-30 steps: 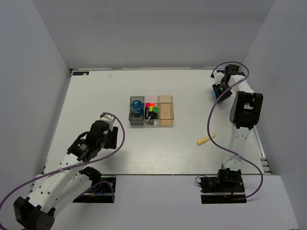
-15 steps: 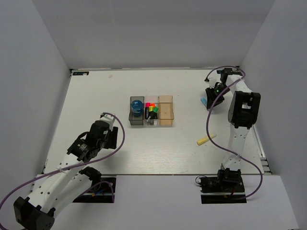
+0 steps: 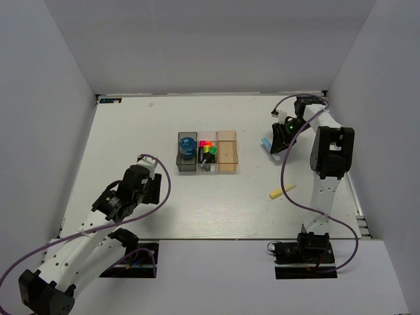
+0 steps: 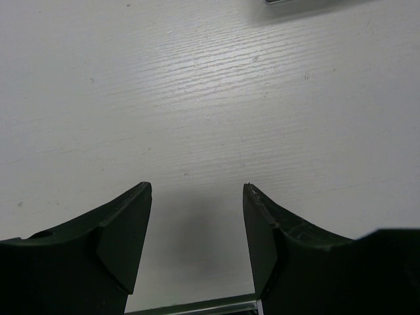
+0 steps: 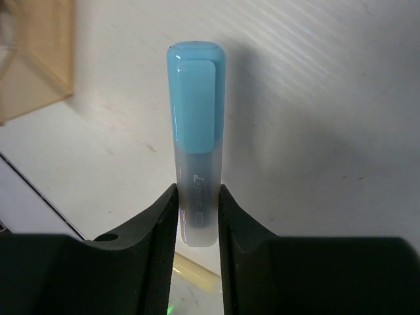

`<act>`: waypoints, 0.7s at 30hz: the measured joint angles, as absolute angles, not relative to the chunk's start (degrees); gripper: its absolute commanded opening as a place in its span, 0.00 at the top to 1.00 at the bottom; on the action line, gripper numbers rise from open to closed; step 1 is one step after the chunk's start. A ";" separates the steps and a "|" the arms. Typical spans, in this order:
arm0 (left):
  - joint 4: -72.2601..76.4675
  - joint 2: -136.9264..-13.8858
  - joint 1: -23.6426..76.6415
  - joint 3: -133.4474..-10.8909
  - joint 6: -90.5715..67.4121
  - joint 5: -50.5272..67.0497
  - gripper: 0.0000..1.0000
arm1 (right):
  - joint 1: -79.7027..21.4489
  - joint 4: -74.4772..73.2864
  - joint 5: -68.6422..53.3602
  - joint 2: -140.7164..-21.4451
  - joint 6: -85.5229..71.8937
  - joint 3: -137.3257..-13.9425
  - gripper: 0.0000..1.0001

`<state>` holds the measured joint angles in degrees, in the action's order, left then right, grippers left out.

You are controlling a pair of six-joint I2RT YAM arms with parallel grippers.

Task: Sort the stationery into containers
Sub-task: Pick up the pen from the corner of the board, then place the pen in the storage box.

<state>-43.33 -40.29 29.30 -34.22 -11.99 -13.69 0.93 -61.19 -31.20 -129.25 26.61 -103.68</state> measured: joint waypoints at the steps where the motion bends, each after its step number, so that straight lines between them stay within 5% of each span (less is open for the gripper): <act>1: -43.33 -40.32 29.30 -34.22 -11.99 -13.69 0.32 | 0.71 -61.21 -31.94 -128.05 26.35 -103.20 1.00; 10: -43.33 -40.36 29.30 -34.22 -11.99 -13.69 0.32 | -6.20 -59.22 -37.01 -116.46 21.58 -102.85 1.00; 21: -43.33 -40.66 29.19 -34.20 -12.01 -13.69 0.32 | -20.25 -49.06 -32.29 -117.40 5.85 -104.09 1.00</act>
